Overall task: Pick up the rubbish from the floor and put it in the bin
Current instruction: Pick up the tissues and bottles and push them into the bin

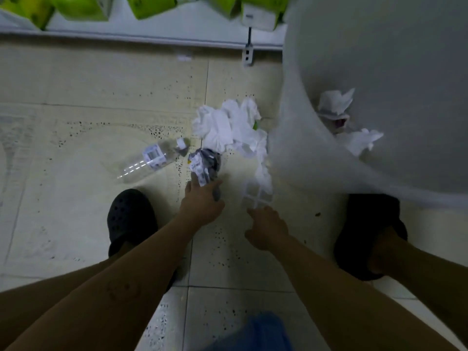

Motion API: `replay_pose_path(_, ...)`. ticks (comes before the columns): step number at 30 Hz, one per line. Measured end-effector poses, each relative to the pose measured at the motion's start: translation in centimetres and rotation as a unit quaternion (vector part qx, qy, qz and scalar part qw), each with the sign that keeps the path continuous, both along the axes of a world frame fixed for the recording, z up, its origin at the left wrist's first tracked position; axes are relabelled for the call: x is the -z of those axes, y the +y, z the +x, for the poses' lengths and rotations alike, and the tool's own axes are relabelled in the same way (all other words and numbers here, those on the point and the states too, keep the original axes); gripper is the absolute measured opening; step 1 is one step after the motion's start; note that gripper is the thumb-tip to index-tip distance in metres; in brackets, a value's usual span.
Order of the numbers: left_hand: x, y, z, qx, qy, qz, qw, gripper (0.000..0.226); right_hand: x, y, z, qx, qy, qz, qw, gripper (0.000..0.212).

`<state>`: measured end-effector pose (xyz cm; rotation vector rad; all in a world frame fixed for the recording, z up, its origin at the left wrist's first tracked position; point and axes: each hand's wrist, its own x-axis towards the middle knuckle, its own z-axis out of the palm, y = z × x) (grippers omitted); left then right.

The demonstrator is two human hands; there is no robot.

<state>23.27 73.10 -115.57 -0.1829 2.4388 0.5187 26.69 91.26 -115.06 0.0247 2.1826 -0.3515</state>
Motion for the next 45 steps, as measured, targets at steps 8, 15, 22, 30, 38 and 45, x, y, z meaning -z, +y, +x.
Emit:
replay_pose_path(8,4.5,-2.2,0.3,0.002,0.015,0.037,0.999,0.043,5.1,-1.1,1.3,-0.061,0.018,0.031,0.998,0.081)
replay_pose_path(15,3.3,-2.4,2.8,-0.044,0.037,0.085,0.995,0.032,5.3,-1.3,5.1,-0.028,0.079,-0.003,0.997,0.072)
replay_pose_path(22,-1.7,-2.5,2.4,-0.076,-0.045,0.034,0.996,0.017,0.9,0.2,3.7,-0.003,0.032,-0.058,0.998,0.043)
replay_pose_path(30,-13.1,-3.1,1.7,-0.087,0.059,0.022,0.994,0.009,-10.7,1.7,0.0,0.030,0.147,-0.151,0.977,0.043)
replay_pose_path(38,-24.9,-0.1,0.8,-0.093,0.211,0.068,0.971,0.015,-22.9,3.7,-0.2,0.078,0.292,-0.145,0.942,0.007)
replay_pose_path(45,-31.8,7.3,0.0,-0.041,0.335,0.091,0.937,0.019,-31.6,9.3,-1.9,0.104,0.406,-0.113,0.901,0.009)
